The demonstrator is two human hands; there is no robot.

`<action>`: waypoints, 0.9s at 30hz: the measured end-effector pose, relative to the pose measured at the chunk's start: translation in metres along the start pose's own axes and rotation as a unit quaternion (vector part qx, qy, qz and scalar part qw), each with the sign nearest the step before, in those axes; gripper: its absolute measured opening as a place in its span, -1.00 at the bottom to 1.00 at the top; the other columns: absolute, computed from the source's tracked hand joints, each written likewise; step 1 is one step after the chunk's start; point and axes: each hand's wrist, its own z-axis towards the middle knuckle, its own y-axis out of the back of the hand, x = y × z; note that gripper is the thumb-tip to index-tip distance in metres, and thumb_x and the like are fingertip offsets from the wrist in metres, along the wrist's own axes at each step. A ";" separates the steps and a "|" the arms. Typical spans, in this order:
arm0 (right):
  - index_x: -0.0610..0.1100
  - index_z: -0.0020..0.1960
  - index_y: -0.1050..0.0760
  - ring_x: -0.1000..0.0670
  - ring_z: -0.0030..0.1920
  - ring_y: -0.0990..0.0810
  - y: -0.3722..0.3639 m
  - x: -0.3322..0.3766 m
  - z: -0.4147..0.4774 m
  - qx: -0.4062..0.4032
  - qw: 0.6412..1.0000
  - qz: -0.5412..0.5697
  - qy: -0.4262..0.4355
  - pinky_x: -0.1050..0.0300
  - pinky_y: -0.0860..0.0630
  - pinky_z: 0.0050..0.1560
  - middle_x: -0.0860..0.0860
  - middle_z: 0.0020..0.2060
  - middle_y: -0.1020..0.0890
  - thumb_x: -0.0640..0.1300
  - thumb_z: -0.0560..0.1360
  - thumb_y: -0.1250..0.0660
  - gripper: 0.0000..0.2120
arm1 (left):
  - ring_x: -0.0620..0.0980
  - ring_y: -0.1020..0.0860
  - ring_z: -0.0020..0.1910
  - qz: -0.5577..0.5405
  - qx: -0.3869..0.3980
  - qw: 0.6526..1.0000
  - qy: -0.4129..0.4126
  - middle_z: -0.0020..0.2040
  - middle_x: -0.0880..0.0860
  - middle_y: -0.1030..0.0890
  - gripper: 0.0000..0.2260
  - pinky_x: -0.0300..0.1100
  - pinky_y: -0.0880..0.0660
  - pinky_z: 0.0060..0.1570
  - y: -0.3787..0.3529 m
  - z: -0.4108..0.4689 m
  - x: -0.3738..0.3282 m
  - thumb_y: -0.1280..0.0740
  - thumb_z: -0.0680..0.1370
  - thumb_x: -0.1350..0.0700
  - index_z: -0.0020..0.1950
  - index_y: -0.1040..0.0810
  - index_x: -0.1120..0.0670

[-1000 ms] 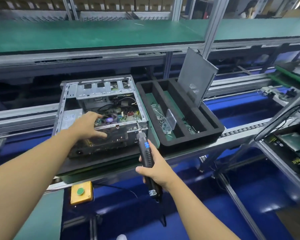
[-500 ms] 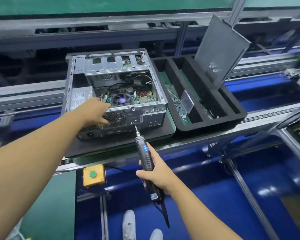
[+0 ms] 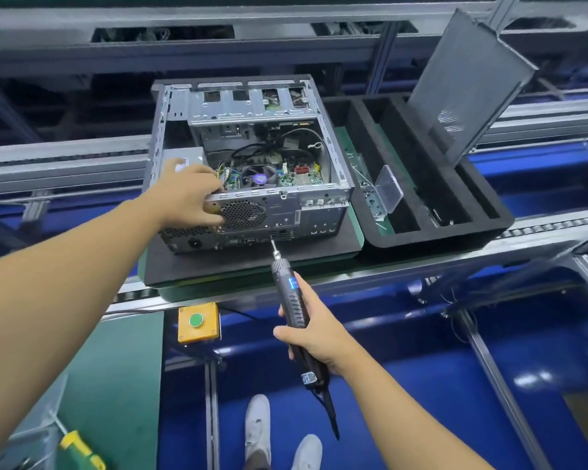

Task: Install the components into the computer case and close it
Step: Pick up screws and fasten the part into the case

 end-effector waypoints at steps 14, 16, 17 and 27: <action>0.51 0.48 -0.14 0.01 -0.27 -0.62 -0.021 0.004 0.014 0.025 1.000 -0.012 0.000 0.08 -0.63 -0.20 0.02 0.09 -0.61 -0.08 0.35 -0.52 -0.07 | -0.12 -0.45 0.19 -0.134 -0.022 0.990 0.035 0.15 -0.13 -0.52 -0.66 -0.06 -0.04 0.37 0.004 -0.009 0.005 -0.45 0.30 -0.26 -0.05 -0.45 -0.18; 0.48 0.51 -0.13 0.02 -0.26 -0.63 -0.021 0.004 0.016 0.024 1.000 -0.015 0.002 0.07 -0.64 -0.20 0.02 0.09 -0.61 -0.07 0.34 -0.53 -0.06 | -0.15 -0.45 0.14 -0.149 -0.021 0.988 0.043 0.11 -0.16 -0.53 -0.67 -0.06 -0.07 0.37 0.005 -0.009 0.005 -0.34 0.27 -0.29 -0.07 -0.46 -0.18; 0.47 0.52 -0.13 0.01 -0.27 -0.63 -0.021 0.004 0.016 0.025 1.000 -0.016 0.004 0.07 -0.64 -0.20 0.01 0.09 -0.61 -0.07 0.34 -0.53 -0.06 | -0.16 -0.45 0.12 -0.153 -0.022 0.987 0.044 0.09 -0.16 -0.53 -0.67 -0.06 -0.08 0.37 0.006 -0.009 0.005 -0.30 0.27 -0.29 -0.07 -0.47 -0.17; 0.51 0.49 -0.15 -0.01 -0.24 -0.61 -0.025 0.003 0.020 0.019 1.000 -0.016 0.000 0.04 -0.64 -0.20 -0.02 0.08 -0.59 -0.07 0.34 -0.54 -0.07 | -0.11 -0.46 0.04 -0.170 -0.014 0.985 0.037 0.01 -0.14 -0.55 -0.66 -0.16 -0.07 0.29 0.011 -0.010 0.006 -0.32 0.31 -0.24 -0.03 -0.50 -0.09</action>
